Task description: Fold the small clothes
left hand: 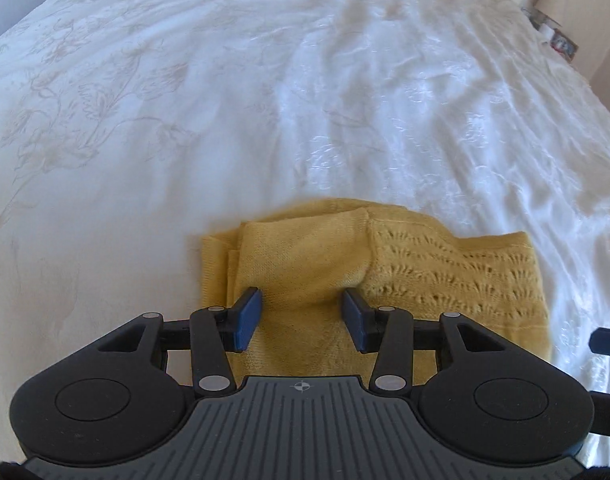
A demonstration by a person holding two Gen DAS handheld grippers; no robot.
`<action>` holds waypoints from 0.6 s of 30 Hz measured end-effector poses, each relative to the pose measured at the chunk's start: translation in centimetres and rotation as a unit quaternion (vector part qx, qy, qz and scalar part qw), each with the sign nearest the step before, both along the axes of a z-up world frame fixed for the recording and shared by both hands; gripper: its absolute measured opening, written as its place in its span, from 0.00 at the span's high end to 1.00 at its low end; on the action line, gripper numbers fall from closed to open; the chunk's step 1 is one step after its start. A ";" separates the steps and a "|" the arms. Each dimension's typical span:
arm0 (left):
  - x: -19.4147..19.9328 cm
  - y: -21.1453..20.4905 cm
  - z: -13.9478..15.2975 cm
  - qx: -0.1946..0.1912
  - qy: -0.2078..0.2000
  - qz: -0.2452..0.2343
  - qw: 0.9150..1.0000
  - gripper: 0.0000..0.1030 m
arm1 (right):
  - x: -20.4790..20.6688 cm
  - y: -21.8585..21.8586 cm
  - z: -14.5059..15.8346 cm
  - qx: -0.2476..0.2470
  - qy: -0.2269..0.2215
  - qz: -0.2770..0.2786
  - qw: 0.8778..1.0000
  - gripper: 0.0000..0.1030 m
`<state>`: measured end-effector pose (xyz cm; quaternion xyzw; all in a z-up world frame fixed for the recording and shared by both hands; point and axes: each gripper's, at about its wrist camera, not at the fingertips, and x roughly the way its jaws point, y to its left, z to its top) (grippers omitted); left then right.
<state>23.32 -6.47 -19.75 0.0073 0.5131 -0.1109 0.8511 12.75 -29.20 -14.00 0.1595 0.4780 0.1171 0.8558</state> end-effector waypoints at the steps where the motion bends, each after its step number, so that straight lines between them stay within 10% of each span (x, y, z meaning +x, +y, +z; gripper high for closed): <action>1: 0.2 0.3 0.0 0.003 0.002 0.007 1.000 0.57 | 0.3 0.0 -0.1 -0.001 0.000 0.001 1.000 0.04; 18: 0.9 2.7 0.5 0.004 0.035 0.068 0.997 0.24 | 8.0 -1.5 -3.6 -0.072 0.037 -0.024 0.996 0.01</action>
